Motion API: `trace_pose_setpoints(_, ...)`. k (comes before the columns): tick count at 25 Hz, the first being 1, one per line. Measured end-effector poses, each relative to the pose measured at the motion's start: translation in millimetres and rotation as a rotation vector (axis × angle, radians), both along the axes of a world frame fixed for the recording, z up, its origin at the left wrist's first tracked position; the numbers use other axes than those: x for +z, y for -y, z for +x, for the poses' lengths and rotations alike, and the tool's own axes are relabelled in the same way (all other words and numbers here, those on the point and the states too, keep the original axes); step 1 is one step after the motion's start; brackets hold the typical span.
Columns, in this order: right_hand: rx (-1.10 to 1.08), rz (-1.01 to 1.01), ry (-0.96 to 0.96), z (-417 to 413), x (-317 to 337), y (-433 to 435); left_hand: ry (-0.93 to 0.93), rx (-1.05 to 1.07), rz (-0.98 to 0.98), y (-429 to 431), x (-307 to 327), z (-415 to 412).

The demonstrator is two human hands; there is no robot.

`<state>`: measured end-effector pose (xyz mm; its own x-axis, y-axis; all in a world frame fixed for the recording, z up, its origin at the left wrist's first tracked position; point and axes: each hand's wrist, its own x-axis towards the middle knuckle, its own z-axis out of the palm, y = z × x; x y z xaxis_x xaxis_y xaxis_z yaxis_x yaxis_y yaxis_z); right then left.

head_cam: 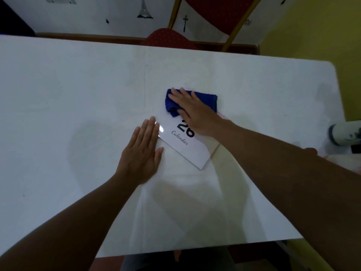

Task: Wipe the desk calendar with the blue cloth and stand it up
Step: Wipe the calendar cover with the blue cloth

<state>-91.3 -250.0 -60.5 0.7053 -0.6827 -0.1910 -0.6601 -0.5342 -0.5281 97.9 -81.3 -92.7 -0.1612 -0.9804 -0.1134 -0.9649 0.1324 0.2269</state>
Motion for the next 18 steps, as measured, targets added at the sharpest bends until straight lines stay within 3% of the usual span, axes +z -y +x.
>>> trace_pose_setpoints(7,-0.163,-0.085,0.064,-20.7,-13.1,-93.7,0.032,0.011,0.024,-1.0,4.5,-1.4)
trace_pose_setpoints(13,0.165,-0.045,0.028,-73.3,-0.1,-117.9,0.058,0.014,0.034,0.7,6.0,-1.9)
trace_pose_setpoints(18,-0.256,0.018,0.072,-69.1,0.8,-60.6,0.067,0.005,0.007,-0.9,6.8,-2.2)
